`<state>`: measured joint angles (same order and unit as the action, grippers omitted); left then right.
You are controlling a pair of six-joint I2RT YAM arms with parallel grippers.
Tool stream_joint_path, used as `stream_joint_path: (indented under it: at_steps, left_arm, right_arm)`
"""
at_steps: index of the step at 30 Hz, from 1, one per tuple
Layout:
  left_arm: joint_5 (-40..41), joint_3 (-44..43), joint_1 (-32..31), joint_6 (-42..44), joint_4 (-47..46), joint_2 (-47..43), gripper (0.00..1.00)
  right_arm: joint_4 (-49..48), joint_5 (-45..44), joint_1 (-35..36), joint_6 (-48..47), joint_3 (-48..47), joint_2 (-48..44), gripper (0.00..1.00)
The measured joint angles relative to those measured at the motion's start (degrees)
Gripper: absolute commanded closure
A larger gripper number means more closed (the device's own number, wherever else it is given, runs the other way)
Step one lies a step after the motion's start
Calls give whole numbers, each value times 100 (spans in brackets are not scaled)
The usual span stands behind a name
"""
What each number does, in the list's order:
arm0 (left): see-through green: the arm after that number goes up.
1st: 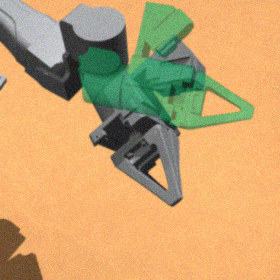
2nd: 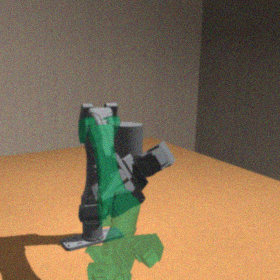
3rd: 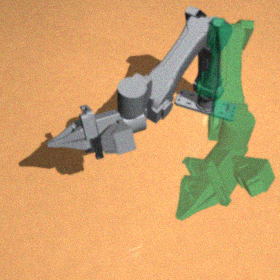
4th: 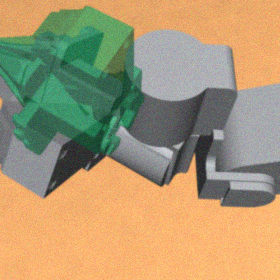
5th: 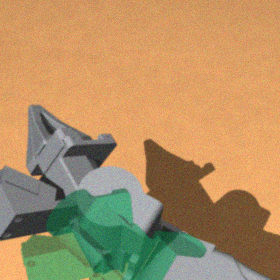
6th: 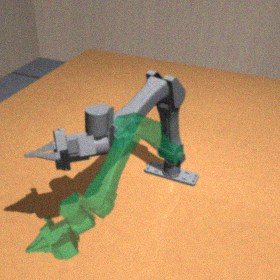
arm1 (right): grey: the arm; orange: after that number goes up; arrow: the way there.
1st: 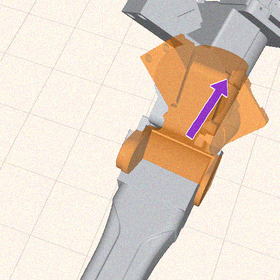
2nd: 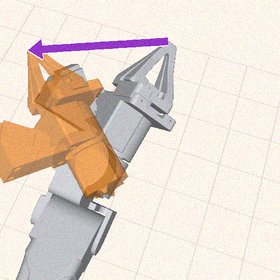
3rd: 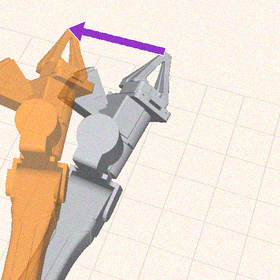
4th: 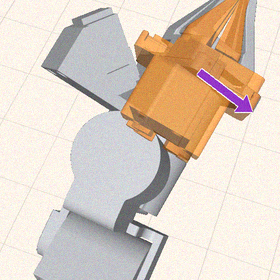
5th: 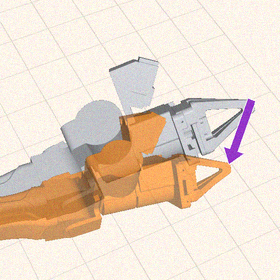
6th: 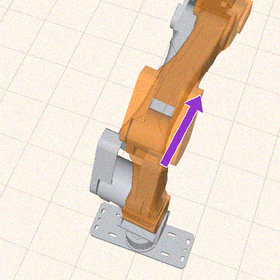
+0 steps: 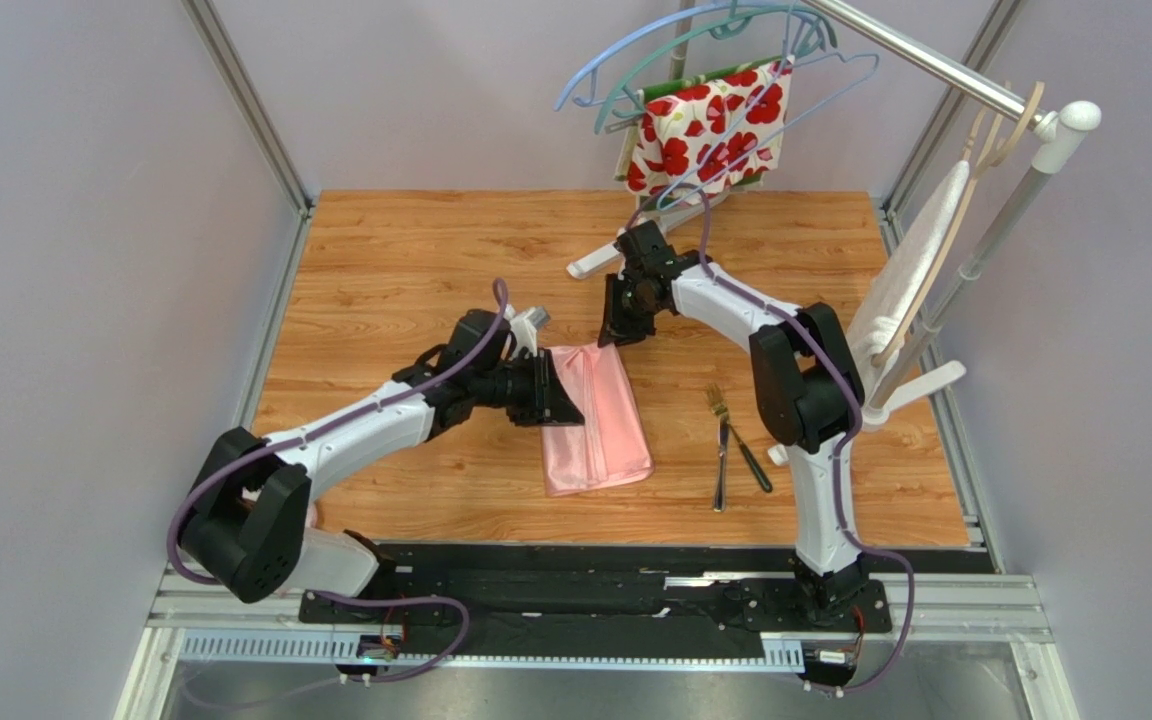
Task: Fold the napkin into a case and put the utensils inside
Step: Pick up the 2/3-rectangle-folded napkin from the folded-napkin.
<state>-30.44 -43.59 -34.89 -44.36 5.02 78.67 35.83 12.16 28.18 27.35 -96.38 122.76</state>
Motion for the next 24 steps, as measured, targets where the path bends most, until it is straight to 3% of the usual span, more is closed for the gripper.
stream_joint_path:
  at_steps: [8, 11, 16, 24]
  left_arm:
    - [553, -737, 354, -9, 339, 245, 78]
    - [673, -780, 374, -24, 413, 280, 78]
    - [798, -905, 442, -22, 544, 396, 78]
    - [1040, -1069, 595, -20, 649, 662, 80]
  right_arm:
    - [-660, 592, -315, 240, 848, -149, 50]
    - [-1008, 813, -398, 391, 1209, -286, 45]
    - [-1812, 1001, -485, 623, 1923, -603, 48]
    - [-3257, 1320, -525, 1154, 2769, -752, 69]
